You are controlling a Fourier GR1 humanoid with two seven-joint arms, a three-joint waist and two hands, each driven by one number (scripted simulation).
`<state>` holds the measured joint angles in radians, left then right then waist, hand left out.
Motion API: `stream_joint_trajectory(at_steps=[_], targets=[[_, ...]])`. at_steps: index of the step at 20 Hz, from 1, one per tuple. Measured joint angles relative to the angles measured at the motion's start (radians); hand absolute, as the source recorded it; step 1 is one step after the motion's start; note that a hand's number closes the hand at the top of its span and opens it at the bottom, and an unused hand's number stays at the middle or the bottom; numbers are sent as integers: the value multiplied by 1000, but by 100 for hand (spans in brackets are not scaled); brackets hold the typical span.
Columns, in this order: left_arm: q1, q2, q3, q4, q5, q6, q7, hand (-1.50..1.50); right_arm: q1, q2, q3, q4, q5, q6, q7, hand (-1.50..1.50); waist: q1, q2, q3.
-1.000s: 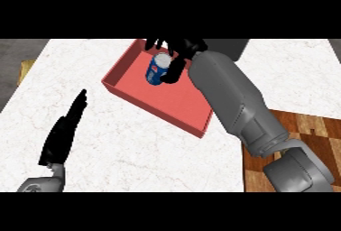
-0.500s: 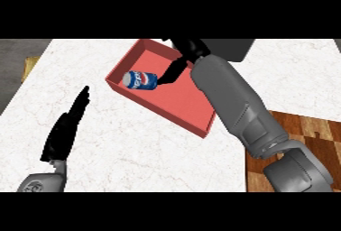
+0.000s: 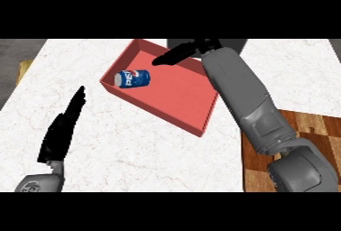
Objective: Pick the can from the cutting board and place it in the cardboard box
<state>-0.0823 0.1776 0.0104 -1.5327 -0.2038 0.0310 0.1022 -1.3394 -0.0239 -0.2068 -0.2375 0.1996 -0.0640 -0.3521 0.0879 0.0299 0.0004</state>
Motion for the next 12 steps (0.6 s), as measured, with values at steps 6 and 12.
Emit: stream_joint_trajectory(at_steps=[6, 12], targets=[[12, -3, 3, 0, -1, 4, -8, 0, 5, -142, -95, 24, -73, 30, -3, -150, -10, 3, 0], [17, -3, 0, -14, -3, 1, -10, 0, 49, -300, -150, 52, -111, 125, -34, -150, -4, 10, 2]])
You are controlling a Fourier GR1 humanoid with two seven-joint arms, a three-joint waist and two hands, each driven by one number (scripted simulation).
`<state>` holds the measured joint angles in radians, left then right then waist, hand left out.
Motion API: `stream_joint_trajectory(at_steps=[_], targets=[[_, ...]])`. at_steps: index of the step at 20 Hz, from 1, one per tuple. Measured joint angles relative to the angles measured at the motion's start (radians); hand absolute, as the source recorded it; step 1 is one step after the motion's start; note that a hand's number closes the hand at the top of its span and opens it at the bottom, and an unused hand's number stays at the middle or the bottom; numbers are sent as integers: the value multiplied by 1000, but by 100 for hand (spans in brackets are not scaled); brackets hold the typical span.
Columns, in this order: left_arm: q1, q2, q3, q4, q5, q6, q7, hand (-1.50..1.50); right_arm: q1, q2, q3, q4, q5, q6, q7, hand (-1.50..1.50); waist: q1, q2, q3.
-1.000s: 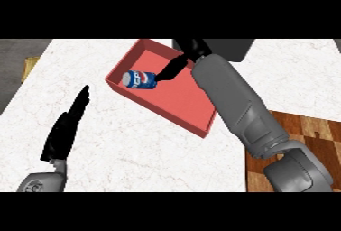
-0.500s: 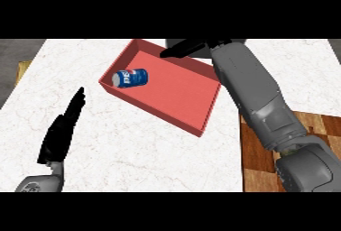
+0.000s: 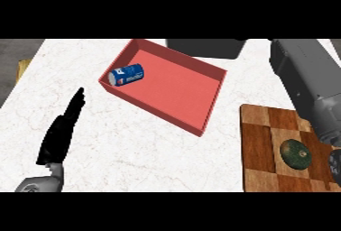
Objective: Pick the can from the cutting board and place it in the cardboard box
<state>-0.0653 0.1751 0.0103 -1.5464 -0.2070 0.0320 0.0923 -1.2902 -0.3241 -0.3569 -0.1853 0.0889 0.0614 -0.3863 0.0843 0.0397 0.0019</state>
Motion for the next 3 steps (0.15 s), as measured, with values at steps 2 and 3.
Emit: stream_joint_trajectory(at_steps=[2, 3], targets=[[-5, -1, 1, 5, -1, 2, -6, 0, 18, -53, -8, 6, -5, 56, -16, -150, 0, 3, 0], [-3, 2, 3, 6, 0, 0, -12, 0, 23, -78, -12, 9, -7, 80, -20, -150, 1, 4, 1]])
